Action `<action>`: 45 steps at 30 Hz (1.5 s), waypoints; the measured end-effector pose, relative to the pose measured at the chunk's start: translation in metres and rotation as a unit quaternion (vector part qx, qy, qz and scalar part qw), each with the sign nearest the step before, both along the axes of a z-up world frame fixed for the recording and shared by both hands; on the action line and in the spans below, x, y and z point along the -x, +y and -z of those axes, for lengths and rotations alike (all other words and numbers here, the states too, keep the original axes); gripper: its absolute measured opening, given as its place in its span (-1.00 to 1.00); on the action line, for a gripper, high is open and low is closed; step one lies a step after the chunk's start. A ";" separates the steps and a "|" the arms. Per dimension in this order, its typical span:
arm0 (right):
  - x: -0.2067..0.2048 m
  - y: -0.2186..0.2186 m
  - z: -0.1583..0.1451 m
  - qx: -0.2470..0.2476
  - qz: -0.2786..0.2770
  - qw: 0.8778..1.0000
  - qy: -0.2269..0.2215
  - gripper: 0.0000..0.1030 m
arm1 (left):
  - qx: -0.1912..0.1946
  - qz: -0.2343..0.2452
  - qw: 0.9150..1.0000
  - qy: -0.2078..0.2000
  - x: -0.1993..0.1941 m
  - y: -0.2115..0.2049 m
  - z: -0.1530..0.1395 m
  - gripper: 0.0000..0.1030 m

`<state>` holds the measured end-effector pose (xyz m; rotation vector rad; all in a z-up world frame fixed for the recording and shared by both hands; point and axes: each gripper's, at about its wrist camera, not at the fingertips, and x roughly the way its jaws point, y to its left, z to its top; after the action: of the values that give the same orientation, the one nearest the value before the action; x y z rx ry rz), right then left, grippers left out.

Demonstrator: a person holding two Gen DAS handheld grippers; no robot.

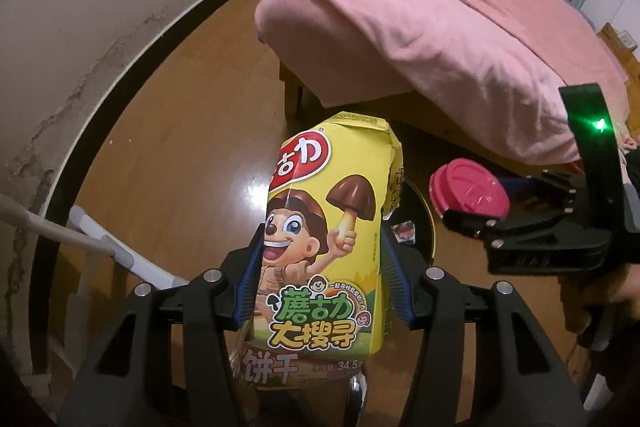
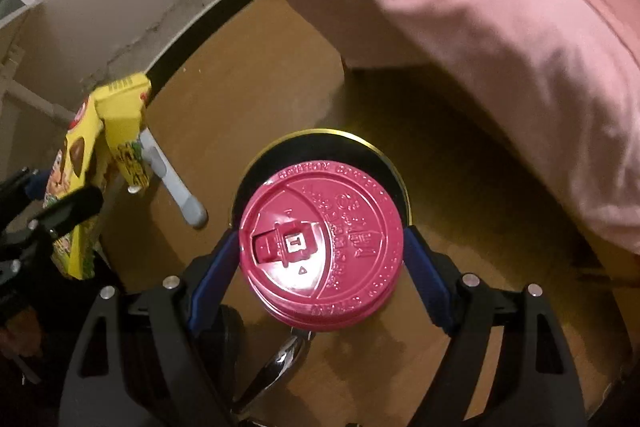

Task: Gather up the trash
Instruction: 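Carry both items over the bin and open both tools to drop them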

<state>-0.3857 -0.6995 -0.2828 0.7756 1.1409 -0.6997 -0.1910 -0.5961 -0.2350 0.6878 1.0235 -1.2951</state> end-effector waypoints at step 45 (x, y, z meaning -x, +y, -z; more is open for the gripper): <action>0.037 -0.019 -0.032 0.005 0.067 0.997 -0.044 0.72 | -0.014 0.047 0.998 0.024 0.044 -0.040 0.023 0.58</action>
<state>-0.4230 -0.7183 -0.2509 0.8726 1.0124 -0.7756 -0.2355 -0.6356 -0.2577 0.7360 1.0603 -1.3876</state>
